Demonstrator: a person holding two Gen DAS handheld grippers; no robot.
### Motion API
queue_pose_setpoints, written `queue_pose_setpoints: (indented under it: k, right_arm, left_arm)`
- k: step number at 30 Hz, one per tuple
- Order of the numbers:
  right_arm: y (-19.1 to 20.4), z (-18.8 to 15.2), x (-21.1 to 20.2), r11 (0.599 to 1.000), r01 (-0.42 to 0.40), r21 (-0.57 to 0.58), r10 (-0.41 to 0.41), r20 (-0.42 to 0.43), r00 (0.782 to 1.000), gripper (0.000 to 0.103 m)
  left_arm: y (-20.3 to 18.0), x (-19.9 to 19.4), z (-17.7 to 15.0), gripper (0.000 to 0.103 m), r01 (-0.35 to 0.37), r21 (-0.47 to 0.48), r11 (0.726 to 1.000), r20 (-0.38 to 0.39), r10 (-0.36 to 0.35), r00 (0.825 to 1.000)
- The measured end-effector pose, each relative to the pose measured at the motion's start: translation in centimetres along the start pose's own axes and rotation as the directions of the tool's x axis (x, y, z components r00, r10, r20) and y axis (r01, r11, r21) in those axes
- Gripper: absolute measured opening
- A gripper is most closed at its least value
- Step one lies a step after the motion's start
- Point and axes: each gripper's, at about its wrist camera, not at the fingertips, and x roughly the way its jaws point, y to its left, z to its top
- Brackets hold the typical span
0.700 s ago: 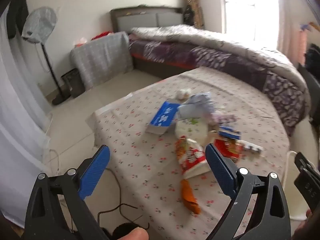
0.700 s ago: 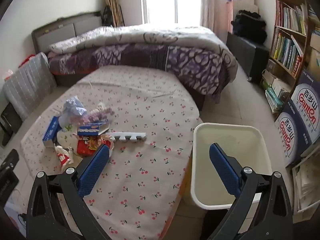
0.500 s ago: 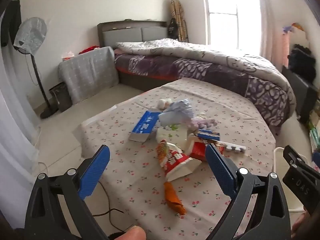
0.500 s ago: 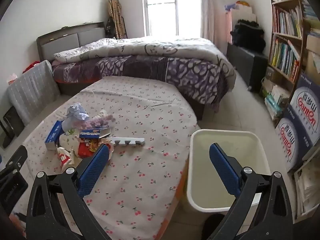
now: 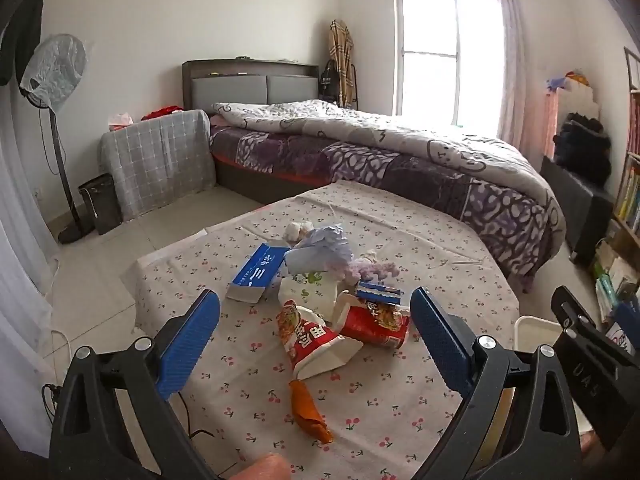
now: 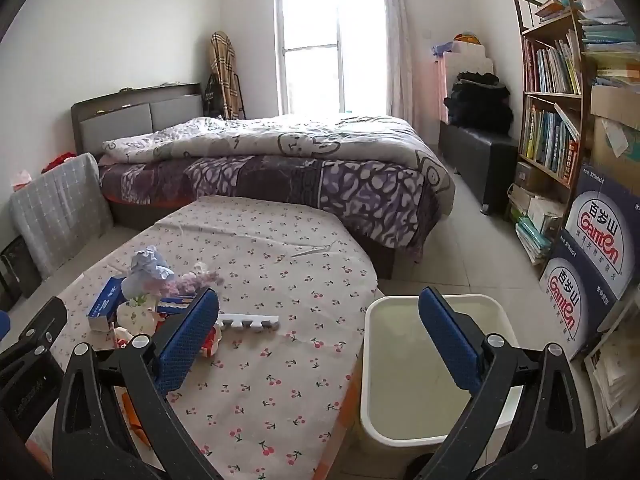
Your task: Collect trash
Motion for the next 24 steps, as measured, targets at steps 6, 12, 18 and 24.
queue_pose_setpoints:
  k: [6, 12, 18, 24]
  right_arm:
    - [0.2, -0.2, -0.3, 1.0, 0.003, -0.011, -0.003, 0.019, 1.0, 0.096]
    - [0.3, -0.2, -0.3, 1.0, 0.002, -0.012, -0.002, 0.024, 1.0, 0.096]
    - [0.4, -0.3, -0.3, 1.0, 0.001, -0.011, -0.001, 0.02, 1.0, 0.096]
    - [0.4, -0.4, -0.3, 1.0, 0.0, -0.009, 0.0, 0.021, 1.0, 0.096]
  left_arm:
    - [-2.6, -0.6, 2.0, 0.093, -0.014, -0.004, 1.0, 0.004, 0.014, 1.0]
    - [0.6, -1.3, -0.5, 0.093, 0.025, -0.008, 1.0, 0.019, -0.025, 1.0]
    - [0.0, -2.3, 0.4, 0.093, 0.02, -0.017, 1.0, 0.017, -0.02, 1.0]
    - [1.2, -1.2, -1.2, 0.093, 0.024, -0.008, 1.0, 0.013, -0.024, 1.0]
